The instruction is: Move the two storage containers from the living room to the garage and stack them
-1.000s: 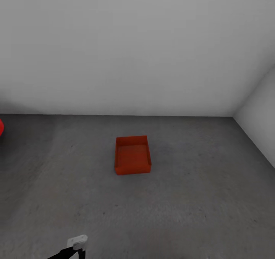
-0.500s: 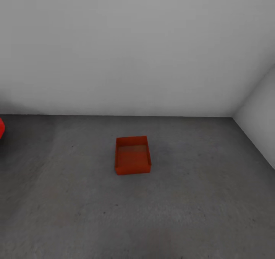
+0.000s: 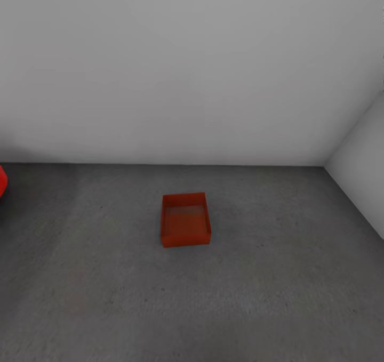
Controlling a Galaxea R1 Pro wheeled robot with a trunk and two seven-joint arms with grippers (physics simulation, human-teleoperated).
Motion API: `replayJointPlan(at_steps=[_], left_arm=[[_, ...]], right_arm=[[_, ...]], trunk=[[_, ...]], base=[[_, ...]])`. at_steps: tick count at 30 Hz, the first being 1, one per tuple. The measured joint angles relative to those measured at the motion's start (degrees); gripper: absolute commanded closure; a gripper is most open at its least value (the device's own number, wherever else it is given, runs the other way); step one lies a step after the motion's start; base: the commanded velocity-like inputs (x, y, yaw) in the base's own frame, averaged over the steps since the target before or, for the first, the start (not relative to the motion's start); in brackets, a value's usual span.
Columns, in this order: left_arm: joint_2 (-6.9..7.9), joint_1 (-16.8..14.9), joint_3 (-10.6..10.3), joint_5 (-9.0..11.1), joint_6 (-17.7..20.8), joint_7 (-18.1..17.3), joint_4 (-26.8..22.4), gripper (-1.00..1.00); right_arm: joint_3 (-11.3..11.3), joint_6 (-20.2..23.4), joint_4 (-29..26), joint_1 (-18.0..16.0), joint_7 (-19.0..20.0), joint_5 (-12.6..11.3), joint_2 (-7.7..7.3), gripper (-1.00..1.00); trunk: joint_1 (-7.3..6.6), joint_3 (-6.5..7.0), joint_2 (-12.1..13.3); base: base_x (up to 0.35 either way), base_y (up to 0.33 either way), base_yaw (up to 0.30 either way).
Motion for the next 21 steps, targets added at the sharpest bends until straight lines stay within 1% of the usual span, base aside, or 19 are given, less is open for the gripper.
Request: replayJointPlan(at_steps=[4, 17, 21], left_arm=[[0.08, 0.06, -0.13, -0.36, -0.20, -0.20, -0.20, -1.00], [0.11, 0.08, -0.13, -0.55, -0.24, -0.25, -0.25, -1.00], [0.11, 0.08, -0.13, -0.56, -0.25, -0.25, -0.25, -1.00]], right_arm=[[0.00, -0.03, -0.01, 0.00, 0.00, 0.01, 0.02, -1.00], [-0.09, -0.01, -0.01, -0.02, 0.63, -0.06, -0.08, -1.00], [-0.16, -0.17, -0.01, -0.01, 0.83, -0.76, -0.08, -1.00]], trunk=[[0.00, 0.37, 0.00], [0.00, 1.59, 0.00], [0.00, 1.96, 0.00]], base=[[0.000, 0.000, 0.000], [0.000, 0.000, 0.000], [0.000, 0.000, 0.000]])
